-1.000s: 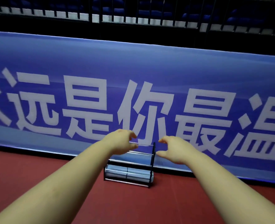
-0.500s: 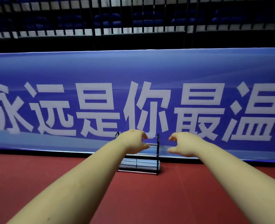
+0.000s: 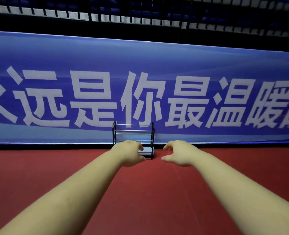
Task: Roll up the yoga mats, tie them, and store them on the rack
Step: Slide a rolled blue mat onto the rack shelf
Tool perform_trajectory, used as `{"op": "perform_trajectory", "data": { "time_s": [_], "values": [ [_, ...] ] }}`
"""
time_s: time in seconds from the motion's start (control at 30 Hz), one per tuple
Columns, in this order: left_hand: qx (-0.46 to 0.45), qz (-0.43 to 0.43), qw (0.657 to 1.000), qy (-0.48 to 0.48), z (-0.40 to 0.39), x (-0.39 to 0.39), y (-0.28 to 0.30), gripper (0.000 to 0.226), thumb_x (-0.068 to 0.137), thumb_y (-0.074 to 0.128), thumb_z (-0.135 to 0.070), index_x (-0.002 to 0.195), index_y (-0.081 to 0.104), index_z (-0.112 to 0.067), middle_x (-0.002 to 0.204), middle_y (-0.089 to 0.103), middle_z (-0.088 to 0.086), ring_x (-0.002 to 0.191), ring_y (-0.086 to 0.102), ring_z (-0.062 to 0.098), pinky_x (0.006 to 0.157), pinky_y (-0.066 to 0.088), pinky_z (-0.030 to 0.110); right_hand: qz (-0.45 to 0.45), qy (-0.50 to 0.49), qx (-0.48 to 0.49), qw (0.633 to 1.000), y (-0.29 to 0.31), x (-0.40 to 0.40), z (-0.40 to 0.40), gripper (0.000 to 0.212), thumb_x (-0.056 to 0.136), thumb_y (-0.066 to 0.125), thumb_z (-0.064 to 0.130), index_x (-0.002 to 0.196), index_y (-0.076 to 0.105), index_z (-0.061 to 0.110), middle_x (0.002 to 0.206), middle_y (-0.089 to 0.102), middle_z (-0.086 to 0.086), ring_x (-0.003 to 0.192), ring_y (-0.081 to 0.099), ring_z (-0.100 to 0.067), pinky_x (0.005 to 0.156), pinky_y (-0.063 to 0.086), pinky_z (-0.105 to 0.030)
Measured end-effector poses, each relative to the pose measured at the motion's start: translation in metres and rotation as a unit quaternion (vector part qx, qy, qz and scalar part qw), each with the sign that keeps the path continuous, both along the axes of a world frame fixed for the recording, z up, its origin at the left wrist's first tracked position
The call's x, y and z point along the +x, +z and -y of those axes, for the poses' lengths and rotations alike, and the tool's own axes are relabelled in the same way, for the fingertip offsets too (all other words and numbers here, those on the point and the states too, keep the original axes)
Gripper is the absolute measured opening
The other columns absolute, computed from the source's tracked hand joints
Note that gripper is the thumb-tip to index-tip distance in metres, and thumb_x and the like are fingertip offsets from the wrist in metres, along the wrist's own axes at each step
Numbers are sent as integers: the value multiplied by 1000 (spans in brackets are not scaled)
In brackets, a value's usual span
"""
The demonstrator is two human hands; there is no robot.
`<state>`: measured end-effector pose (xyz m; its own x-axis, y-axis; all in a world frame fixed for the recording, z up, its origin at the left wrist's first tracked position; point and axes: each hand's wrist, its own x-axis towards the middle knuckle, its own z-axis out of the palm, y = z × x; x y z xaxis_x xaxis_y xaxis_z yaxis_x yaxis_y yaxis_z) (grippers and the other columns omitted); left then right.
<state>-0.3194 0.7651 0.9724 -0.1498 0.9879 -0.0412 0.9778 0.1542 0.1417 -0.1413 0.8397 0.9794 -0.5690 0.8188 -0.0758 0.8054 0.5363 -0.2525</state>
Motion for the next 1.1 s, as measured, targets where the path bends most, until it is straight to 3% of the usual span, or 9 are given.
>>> {"op": "perform_trajectory", "data": {
  "time_s": [0.3,0.57,1.1],
  "values": [
    [44,29,998,-42,77,16,-8,47,92,51,-46,134,47,-24,136,51,-1,126,46,19,101,40,33,60,-21,38,997,15,9,68,54,86,62,45,133,49,22,137,52,3,124,49,-15,103,40,-32],
    [30,54,998,25,124,1,-30,49,91,51,-49,134,47,-26,135,52,-1,124,48,19,100,41,34,94,23,9,995,-15,2,116,54,86,62,44,134,49,23,135,53,3,122,51,-16,103,41,-32],
    [10,5,996,93,227,176,-33,48,92,51,-48,134,48,-26,136,52,-1,126,46,19,101,39,33,41,90,-18,995,-29,147,196,53,87,62,43,133,50,22,132,56,2,122,51,-16,101,40,-28]
  ]
}}
